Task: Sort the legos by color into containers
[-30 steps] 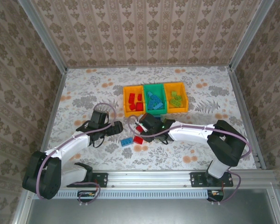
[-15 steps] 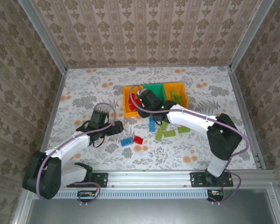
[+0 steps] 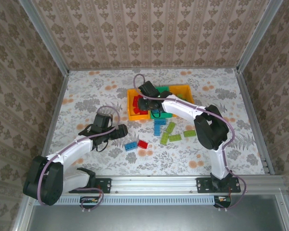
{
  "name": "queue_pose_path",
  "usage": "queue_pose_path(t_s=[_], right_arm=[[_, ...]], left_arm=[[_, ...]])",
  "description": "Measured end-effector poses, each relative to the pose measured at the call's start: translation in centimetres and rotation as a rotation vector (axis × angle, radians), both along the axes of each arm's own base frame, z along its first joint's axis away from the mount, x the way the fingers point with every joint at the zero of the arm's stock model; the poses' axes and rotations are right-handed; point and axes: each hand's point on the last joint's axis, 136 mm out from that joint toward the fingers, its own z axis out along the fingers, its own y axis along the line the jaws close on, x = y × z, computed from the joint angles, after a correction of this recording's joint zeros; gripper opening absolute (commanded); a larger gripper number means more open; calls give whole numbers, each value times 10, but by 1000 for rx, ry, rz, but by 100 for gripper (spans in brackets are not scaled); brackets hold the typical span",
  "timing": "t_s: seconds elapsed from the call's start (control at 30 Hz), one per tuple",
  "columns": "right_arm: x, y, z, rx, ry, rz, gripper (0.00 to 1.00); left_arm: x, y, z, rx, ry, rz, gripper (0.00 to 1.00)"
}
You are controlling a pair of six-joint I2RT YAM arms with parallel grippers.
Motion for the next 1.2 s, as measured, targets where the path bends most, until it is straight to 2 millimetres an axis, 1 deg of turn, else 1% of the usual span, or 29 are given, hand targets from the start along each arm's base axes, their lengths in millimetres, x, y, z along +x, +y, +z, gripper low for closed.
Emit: queue_pose_path(t_s=[0.03,0.07,0.13,0.17,0.27,0.4,0.5,0.67,0.83,0.9,1.0,1.1,1.2], right_arm=[[1,2,0,6,7,-2,37],[2,4,0,12,12,-2,44],[5,8,1,25,22,-1,62],[6,10,1,31,23,-2,68],[7,12,1,49,32,-3,75],[5,15,3,79,15,6,78],[-5,10,6,92,-7,32,79],[-36,-4,8,62,-46,116,81],[-70,-8,8,-7,-100,261,81],[-84,-10,3,-37,-108,321,82],[-109,-16,-12,-59,-102,412,82],[-135,-24,-27,-54,-87,491,81],[-158,-26,-39,-52,-74,569,81]], left_arm=[[0,0,0,0,0,0,100],[0,0,0,0,0,-1,100],[0,0,0,1,1,0,100],[0,0,0,0,0,-1,100],[0,0,0,0,1,-1,100],[0,0,0,1,1,0,100],[-1,1,-2,3,5,0,100],[-3,1,-7,10,20,0,100],[-4,2,-14,20,44,0,100],[-4,2,-15,22,47,0,100],[-4,2,-15,23,49,0,100],[-4,2,-15,23,49,0,100],[-5,2,-16,23,50,0,100]])
